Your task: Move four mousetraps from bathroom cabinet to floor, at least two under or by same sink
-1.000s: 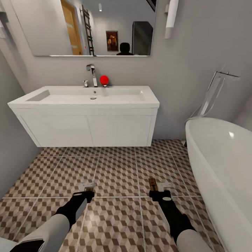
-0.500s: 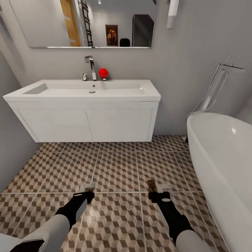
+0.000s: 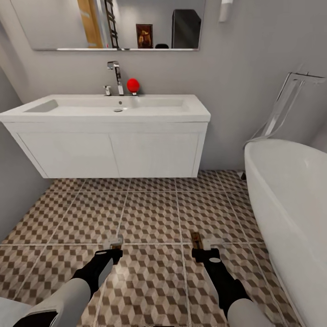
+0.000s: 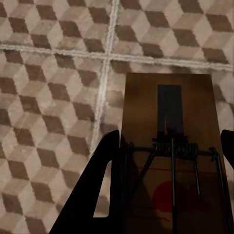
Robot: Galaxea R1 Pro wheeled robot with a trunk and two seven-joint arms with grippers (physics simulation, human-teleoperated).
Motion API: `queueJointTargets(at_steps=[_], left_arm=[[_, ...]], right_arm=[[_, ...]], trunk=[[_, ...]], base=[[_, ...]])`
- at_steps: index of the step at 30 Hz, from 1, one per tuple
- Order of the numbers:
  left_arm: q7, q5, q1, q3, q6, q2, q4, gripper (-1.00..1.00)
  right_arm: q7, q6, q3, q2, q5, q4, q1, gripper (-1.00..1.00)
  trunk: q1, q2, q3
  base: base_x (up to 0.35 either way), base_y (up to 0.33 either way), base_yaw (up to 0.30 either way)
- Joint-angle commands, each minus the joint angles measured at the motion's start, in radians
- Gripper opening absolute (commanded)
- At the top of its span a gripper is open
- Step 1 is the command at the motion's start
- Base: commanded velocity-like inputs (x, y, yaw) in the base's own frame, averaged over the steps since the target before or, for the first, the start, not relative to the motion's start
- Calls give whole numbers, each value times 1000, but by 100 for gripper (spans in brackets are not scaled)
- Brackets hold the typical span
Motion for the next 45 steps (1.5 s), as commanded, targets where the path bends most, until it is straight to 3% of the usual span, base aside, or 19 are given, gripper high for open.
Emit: queueJointTargets(at_steps=[1,10,15,20,27,45], left_arm=[[2,-7,0,6,6,-1,-2,-100],[2,-7,0,6,6,-1,-3,-100],[2,-7,0,6,1,-1,-3,-100],[3,-7,0,6,-79,-1,3,-100],[3,-8,0,6,-198,0,50,-100],[2,-10,0,6,-221,2,72,-100]], right_arm=[[3,5,-4,1,8,-2,0,-100],[4,-4,-4,0,8,-1,0,-100],[4,-80,-4,0,8,41,0,-100],[5,-170,-4,-1,9,95,0,-100],[6,-200,-4,-3,9,118,0,-100],[27,-203,-4,-5,11,121,0,-100]], trunk=[[4,-8,-6],[38,-71,-43],[57,-106,-59],[77,-141,-75],[77,-141,-75],[77,-141,-75]], base=[[0,0,0],[0,0,0],[0,0,0],[0,0,0],[0,0,0],[0,0,0]])
